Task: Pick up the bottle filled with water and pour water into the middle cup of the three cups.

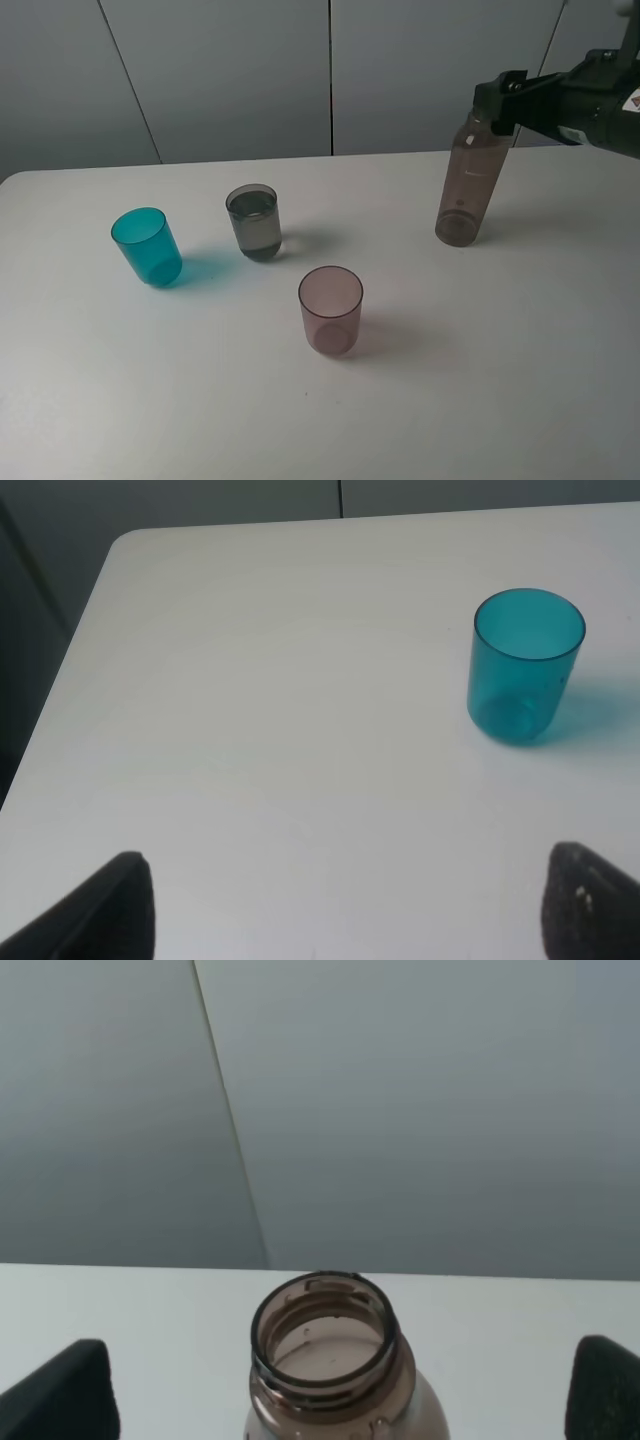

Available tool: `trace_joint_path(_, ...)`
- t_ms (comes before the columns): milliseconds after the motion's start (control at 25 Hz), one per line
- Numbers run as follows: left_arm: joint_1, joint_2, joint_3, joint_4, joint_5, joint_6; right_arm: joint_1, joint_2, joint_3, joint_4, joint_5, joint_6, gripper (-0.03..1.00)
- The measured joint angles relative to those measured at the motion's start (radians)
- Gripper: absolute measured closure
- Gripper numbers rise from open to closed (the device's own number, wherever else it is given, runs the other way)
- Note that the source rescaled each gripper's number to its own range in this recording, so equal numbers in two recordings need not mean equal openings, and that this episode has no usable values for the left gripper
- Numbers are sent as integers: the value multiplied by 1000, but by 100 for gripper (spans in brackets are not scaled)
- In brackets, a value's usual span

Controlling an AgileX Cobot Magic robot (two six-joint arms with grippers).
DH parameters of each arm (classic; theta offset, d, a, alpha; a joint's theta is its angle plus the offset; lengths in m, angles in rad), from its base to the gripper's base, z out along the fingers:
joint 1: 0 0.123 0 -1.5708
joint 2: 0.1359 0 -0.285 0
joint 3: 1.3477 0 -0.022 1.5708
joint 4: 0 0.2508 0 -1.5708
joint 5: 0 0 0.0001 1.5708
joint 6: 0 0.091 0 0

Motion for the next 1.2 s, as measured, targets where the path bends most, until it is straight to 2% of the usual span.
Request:
trace_joint_path(280, 0, 0, 0, 0, 0, 0, -11, -182, -140, 14, 470, -4, 8)
trace_joint_path(480, 0, 0, 0, 0, 0, 0, -121, -272, -188, 14, 743, -78, 12)
trace_joint_path(560, 0, 0, 0, 0, 0, 0, -180, -310, -191, 58, 829, -139, 12)
trace_joint_path(720, 0, 0, 0, 0, 0, 0, -284, -387, -191, 214, 951, -310, 12)
trace_joint_path(800, 0, 0, 0, 0, 0, 0, -315, -432, -191, 251, 999, -354, 12)
trace_joint_path(920, 0, 0, 0, 0, 0, 0, -320, -521, -191, 232, 1073, -356, 12)
trace_joint_path(1080, 0, 0, 0, 0, 0, 0, -321, -656, -191, 163, 1173, -291, 12)
trace_joint_path(1200, 0, 0, 0, 0, 0, 0, -325, -772, -168, 141, 1195, -254, 12)
